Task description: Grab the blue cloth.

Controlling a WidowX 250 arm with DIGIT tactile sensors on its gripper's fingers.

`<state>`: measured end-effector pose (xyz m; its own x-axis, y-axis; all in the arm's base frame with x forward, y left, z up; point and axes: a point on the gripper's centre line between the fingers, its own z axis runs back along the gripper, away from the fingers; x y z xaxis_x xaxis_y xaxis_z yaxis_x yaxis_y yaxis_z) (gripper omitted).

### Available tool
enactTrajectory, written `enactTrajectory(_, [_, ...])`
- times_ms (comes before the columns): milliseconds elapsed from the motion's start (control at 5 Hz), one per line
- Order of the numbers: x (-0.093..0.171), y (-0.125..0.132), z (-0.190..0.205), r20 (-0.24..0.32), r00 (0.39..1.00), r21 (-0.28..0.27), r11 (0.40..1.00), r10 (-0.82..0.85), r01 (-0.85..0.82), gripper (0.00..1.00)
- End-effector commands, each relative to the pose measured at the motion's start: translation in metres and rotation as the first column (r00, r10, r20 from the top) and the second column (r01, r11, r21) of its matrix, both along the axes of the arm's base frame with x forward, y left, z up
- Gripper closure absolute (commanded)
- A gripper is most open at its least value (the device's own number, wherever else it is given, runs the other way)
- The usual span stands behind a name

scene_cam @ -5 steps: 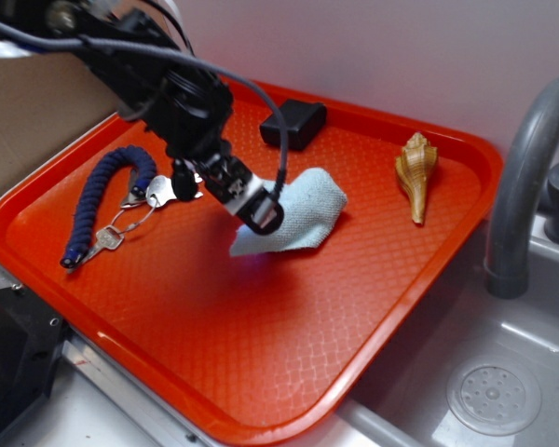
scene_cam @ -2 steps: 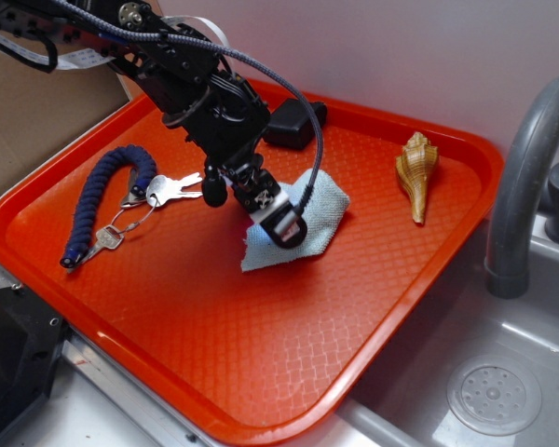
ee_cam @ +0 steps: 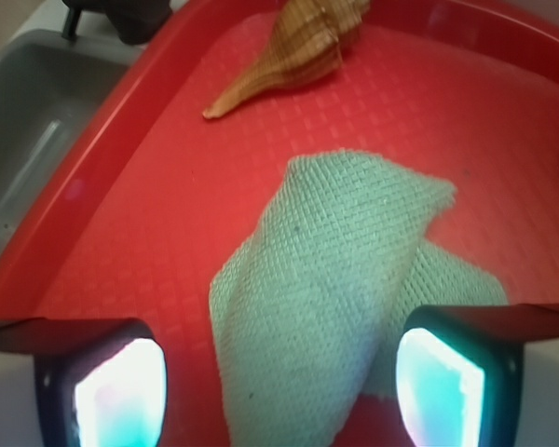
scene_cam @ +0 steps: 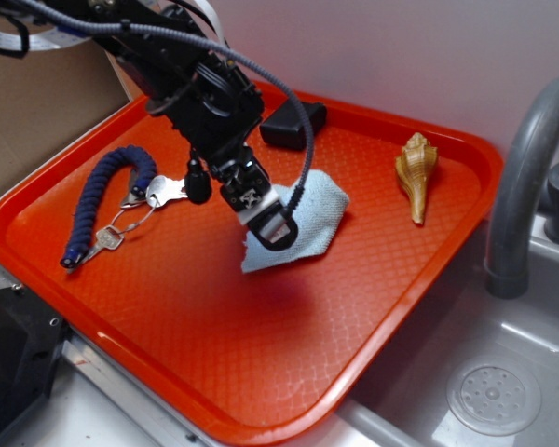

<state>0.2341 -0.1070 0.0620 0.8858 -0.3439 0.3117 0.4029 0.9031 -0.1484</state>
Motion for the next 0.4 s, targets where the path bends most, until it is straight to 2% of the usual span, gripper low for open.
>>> enactTrajectory(0, [0.0214,-0.0188,-0.0114,-0.059,0.995,0.328,0.943,0.08,-0.057,0.0])
enactTrajectory(200, [0.0287,-0.0151,-0.0189,-0.062,0.994,0.325,0.944,0.086,-0.061,0.0])
